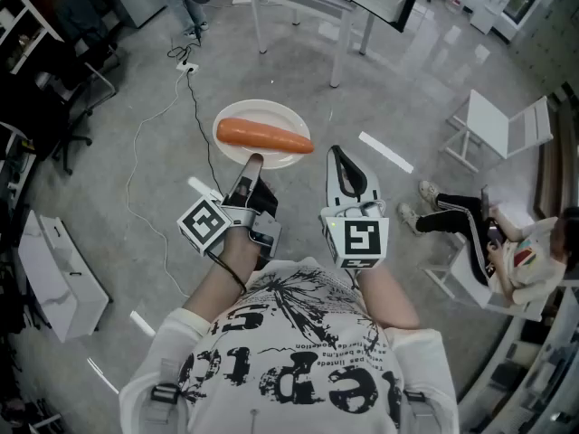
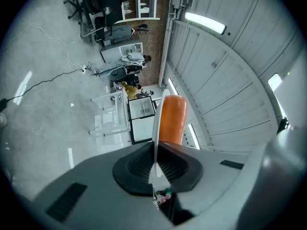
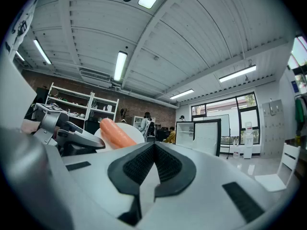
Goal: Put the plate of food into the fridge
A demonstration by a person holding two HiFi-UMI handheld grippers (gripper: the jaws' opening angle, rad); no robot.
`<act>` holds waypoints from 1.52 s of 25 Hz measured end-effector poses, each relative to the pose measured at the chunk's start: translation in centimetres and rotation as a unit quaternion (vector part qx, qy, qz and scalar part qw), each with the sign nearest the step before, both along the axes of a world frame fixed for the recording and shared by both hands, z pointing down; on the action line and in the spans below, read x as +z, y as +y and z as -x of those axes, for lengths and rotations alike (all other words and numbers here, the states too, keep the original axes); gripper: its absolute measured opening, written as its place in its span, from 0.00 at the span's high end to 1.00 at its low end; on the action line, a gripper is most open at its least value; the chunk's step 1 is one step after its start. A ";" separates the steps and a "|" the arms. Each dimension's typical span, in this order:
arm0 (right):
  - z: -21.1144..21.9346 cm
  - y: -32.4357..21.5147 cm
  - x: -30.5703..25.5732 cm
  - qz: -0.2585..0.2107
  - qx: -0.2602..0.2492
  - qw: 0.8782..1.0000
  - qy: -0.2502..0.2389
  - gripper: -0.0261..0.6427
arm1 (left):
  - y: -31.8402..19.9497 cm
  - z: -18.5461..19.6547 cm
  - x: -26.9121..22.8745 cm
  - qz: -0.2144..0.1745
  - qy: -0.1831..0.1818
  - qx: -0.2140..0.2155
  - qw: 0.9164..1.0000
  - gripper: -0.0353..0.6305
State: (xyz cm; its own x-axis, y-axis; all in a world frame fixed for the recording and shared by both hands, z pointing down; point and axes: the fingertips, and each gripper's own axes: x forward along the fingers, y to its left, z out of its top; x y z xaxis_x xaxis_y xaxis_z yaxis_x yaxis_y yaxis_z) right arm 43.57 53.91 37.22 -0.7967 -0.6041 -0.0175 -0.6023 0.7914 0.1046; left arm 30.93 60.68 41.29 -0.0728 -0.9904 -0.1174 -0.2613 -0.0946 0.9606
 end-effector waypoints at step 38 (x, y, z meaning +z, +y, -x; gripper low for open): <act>15.6 -2.2 -1.3 -0.007 0.054 0.998 0.008 0.96 | -2.6 16.7 -1.1 0.005 0.015 0.047 0.999 0.91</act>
